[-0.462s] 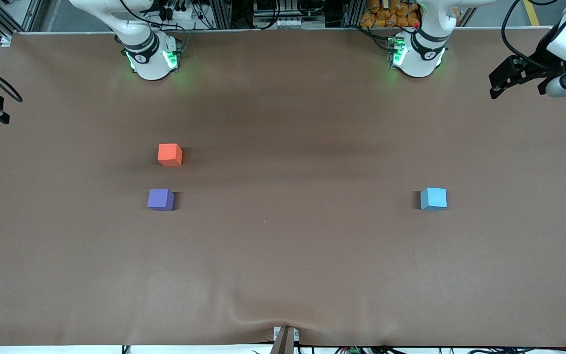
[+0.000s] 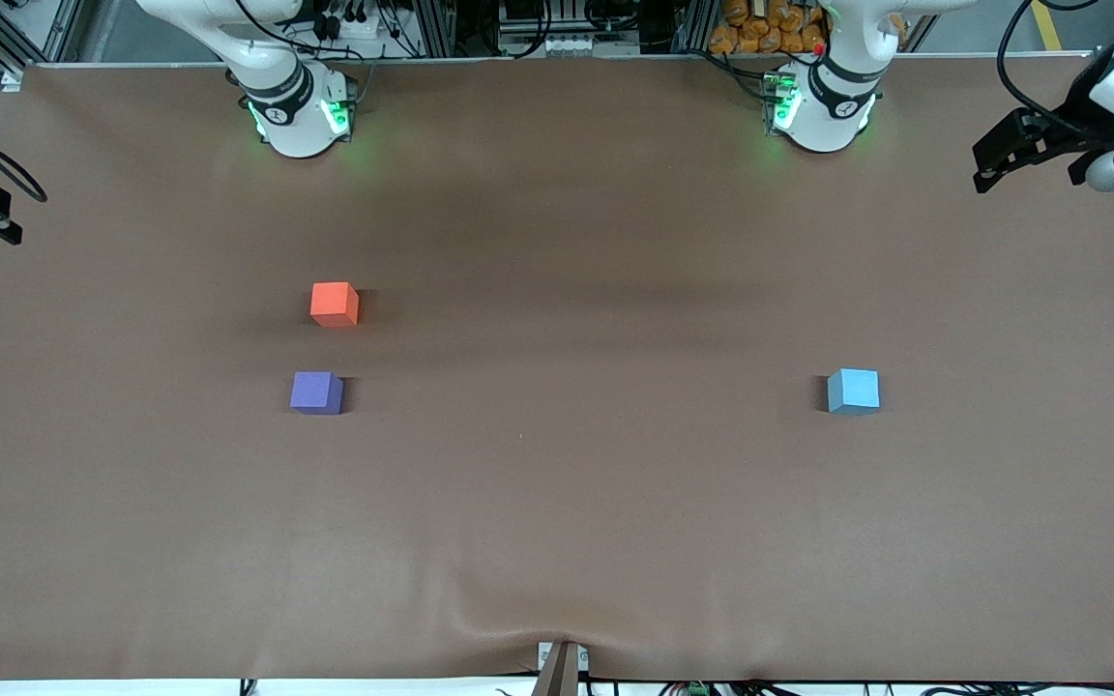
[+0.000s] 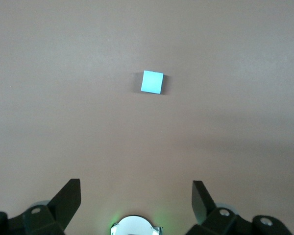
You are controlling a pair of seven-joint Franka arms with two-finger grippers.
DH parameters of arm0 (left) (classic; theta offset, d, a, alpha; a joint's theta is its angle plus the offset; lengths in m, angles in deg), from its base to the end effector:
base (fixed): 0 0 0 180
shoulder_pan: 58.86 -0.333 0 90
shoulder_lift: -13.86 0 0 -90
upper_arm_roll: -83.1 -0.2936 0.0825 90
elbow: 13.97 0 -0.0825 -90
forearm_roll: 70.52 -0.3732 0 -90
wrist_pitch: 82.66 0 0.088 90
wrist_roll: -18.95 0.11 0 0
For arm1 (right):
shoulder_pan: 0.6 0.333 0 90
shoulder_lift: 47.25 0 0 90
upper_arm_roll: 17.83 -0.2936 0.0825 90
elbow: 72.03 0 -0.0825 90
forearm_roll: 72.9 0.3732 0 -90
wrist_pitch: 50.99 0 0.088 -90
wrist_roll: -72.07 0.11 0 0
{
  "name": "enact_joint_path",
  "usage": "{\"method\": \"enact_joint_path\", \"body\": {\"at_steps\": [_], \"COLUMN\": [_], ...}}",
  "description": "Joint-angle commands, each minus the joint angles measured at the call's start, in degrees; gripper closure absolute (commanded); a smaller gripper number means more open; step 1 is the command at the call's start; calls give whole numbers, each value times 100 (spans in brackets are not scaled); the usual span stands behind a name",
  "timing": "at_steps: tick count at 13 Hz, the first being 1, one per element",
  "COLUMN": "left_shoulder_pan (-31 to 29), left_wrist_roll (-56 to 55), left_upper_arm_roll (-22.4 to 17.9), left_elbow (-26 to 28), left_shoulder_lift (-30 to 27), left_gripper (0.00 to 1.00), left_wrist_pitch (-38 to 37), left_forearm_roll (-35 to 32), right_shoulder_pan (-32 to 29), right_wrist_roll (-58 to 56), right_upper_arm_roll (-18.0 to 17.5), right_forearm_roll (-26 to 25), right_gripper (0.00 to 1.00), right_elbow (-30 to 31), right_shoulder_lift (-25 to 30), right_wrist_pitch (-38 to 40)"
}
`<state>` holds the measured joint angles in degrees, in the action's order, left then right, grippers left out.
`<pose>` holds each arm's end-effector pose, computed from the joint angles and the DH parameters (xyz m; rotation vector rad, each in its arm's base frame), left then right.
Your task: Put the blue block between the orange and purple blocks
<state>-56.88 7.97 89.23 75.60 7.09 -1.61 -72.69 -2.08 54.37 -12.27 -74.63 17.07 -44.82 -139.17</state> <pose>0.4873 -0.0684 0.6501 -3.0856 -0.0869 0.0347 0.5241 -0.0693 0.6262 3.0971 0.2869 0.0310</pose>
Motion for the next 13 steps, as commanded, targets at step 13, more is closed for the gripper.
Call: {"method": "enact_joint_path", "body": {"at_steps": [13], "left_shoulder_pan": [21], "left_wrist_roll": [114], "left_upper_arm_roll": [81], "left_elbow": [-274], "left_shoulder_lift": [264], "left_gripper": [0], "left_wrist_pitch": [-19], "left_forearm_roll": [-21], "right_shoulder_pan": [121], "right_wrist_roll": [786], "right_upper_arm_roll": [-38], "right_forearm_roll": [41], "right_gripper": [0], "right_elbow": [117], "right_shoulder_lift": [153], "right_wrist_pitch": [161]}}
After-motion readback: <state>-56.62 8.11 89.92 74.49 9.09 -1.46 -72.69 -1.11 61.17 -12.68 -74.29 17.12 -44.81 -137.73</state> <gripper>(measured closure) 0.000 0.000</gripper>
